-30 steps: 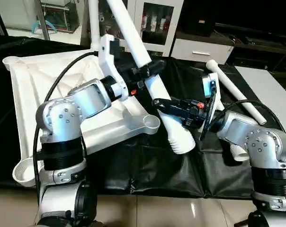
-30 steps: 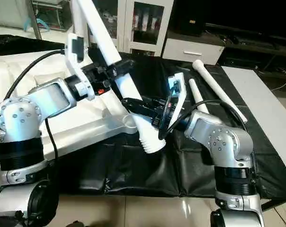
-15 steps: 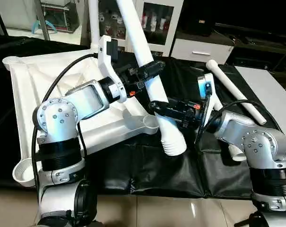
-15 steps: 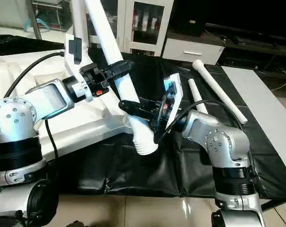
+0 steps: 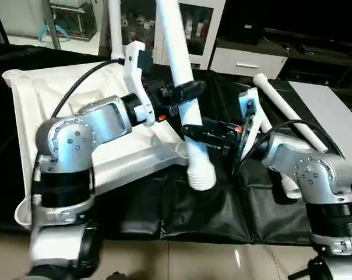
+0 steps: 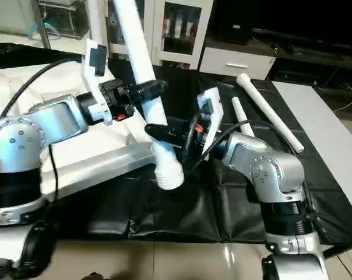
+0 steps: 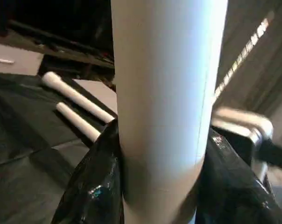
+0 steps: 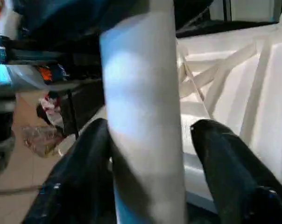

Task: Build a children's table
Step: Pick table leg

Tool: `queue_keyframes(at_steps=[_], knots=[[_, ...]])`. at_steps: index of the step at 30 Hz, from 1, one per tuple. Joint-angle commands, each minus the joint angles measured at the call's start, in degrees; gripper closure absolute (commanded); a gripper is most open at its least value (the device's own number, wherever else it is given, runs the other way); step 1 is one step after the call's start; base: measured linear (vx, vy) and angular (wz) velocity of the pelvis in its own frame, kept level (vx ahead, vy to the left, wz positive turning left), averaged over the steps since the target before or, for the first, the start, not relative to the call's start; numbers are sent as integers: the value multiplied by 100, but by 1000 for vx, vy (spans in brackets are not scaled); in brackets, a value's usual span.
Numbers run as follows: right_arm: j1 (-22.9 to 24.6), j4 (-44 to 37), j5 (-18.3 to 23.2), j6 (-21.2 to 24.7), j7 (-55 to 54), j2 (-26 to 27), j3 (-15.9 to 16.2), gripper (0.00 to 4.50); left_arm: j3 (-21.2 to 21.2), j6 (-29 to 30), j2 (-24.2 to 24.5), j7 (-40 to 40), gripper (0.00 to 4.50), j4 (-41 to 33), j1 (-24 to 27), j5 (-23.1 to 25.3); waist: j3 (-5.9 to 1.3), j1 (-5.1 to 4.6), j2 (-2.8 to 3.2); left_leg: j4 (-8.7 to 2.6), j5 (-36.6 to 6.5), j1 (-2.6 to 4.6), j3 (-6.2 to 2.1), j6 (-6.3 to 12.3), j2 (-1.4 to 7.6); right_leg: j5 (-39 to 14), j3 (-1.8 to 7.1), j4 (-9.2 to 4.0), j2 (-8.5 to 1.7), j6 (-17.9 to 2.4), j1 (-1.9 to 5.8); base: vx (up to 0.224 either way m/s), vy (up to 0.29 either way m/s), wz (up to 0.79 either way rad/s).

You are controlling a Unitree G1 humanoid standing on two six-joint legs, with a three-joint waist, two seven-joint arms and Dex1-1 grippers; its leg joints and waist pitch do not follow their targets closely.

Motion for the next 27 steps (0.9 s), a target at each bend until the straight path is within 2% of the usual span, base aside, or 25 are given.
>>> queue_keyframes(at_steps=[1,5,6,7,11,17,23,27], knots=[[-151,95,-208,117,-62,-190,-42,129,-325,-32,32,-611,270,-354,-5,-178,-405,0,134,-435,-1072,108,-22,-345,91,-1343,210,-386,-285,-686,370,0,0,0],[-339,62,-114,402,187,-411,103,126,-477,-244,249,-1480,271,-440,-41,-420,-395,-27,128,-432,-1131,111,-7,-336,91,-1405,223,-387,-289,-741,374,0,0,0],[-369,23,-57,480,338,-509,173,126,-530,-388,319,-1788,271,-419,-51,-455,-392,-16,111,-429,-1179,126,-2,-312,90,-1528,222,-409,-297,-723,367,0,0,0],[-370,-76,73,608,594,-659,268,126,-538,-504,378,-2113,271,-359,-81,-516,-386,-16,121,-435,-1167,124,0,-317,100,-1507,229,-400,-295,-735,364,0,0,0],[-348,-208,229,758,906,-851,380,126,-585,-581,459,-2351,271,-206,-168,-512,-390,5,107,-430,-1143,116,2,-316,101,-1422,231,-377,-299,-788,377,0,0,0],[-302,-382,326,909,1288,-1055,631,126,-688,-827,519,-2713,271,136,-297,-313,-386,5,110,-420,-1255,118,-1,-317,88,-1810,228,-436,-309,-705,369,0,0,0],[-194,-511,244,872,1346,-1103,878,126,-733,-901,547,-2827,271,190,-314,-289,-403,4,106,-415,-1150,107,-9,-342,105,-1497,227,-381,-309,-829,384,0,0,0],[-141,-554,142,840,1338,-1081,1044,126,-776,-948,577,-2929,271,228,-323,-270,-405,8,125,-416,-1144,115,-7,-351,104,-1403,229,-370,-306,-887,383,0,0,0]])
